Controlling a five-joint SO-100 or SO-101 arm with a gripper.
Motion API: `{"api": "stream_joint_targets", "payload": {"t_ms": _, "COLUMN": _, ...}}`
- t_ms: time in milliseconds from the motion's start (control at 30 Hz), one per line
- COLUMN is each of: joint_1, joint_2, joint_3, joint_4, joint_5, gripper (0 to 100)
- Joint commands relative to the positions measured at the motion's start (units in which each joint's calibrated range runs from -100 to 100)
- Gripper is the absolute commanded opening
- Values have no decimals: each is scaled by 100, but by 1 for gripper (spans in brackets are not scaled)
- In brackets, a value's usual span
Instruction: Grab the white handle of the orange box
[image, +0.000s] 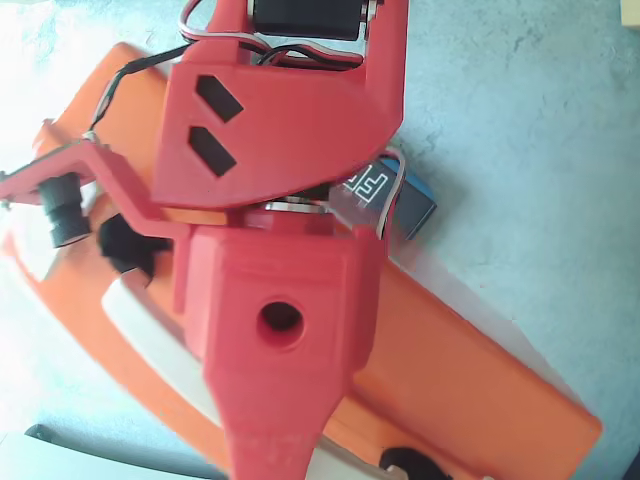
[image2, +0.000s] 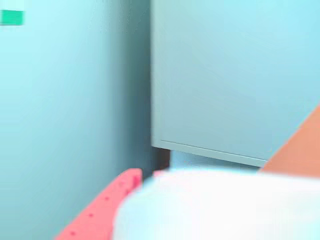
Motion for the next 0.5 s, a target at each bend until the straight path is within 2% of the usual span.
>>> {"api": "stream_joint_targets", "payload": {"t_ms": 0, "joint_1": -120, "joint_2": 855, "joint_3": 2856, "joint_4": 840, "joint_5": -413, "gripper": 1}}
{"api": "stream_joint_targets", "payload": {"t_ms": 100, "joint_1": -275, "joint_2": 931, "joint_3": 2848, "joint_4": 1001, "joint_5": -737, "gripper": 1}}
{"api": "stream_joint_targets", "payload": {"t_ms": 467, "joint_1": -244, "joint_2": 939, "joint_3": 2848, "joint_4": 1034, "joint_5": -731, "gripper": 1}}
